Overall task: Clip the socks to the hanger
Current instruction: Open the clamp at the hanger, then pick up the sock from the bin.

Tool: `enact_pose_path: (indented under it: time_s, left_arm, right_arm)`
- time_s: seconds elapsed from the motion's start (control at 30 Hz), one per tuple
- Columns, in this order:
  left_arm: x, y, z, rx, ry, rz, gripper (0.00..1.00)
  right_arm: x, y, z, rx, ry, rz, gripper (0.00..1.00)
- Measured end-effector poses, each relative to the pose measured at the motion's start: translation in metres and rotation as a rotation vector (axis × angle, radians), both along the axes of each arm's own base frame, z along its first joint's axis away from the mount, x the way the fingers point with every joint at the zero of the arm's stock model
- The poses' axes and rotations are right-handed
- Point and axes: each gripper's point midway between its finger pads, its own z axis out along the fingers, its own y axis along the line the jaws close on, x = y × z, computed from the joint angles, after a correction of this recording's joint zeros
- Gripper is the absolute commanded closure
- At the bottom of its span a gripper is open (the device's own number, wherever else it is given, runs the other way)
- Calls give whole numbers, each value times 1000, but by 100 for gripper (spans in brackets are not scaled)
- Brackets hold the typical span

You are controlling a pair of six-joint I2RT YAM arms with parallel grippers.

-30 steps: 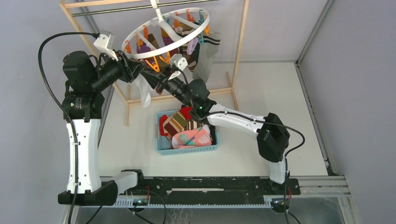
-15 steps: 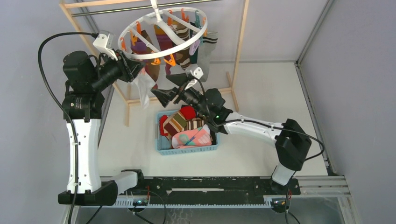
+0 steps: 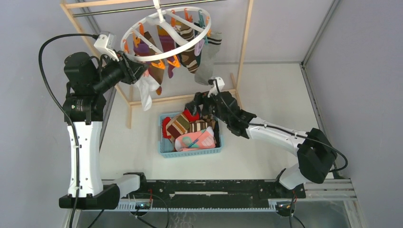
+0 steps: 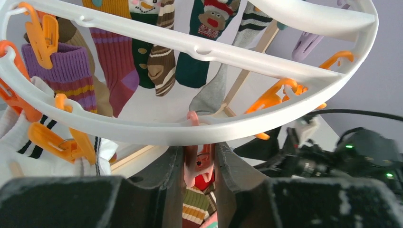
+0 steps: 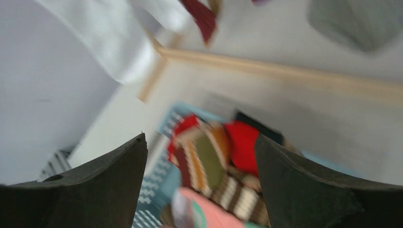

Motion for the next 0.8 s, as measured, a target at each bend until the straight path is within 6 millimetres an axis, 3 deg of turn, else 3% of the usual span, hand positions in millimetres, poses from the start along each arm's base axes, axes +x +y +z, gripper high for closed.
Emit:
enact_pose_path:
  time_s: [0.13,0.27,0.4,0.6,0.8]
  left_arm:
    - [-1,-1,-1,-6,11,-3,93]
    - [-1,-1,-2,-7,13,-6,93]
    - [-2,-1,-3,-7,17,-8,93]
    - [-4,-4,-3,-9,19,-25,93]
    - [-5,-4,-3,-9,22,-29,93]
  right_arm:
    - [-8,-28,-77,-130,177,-22,25]
    - [-26,-18,-107,-164,269,53,28]
    - [-53,-2,-117,-213,262,138,27]
    - [-120,33,-117,-256,205,419,30]
    - [-145,39,-128,-312,151,603,30]
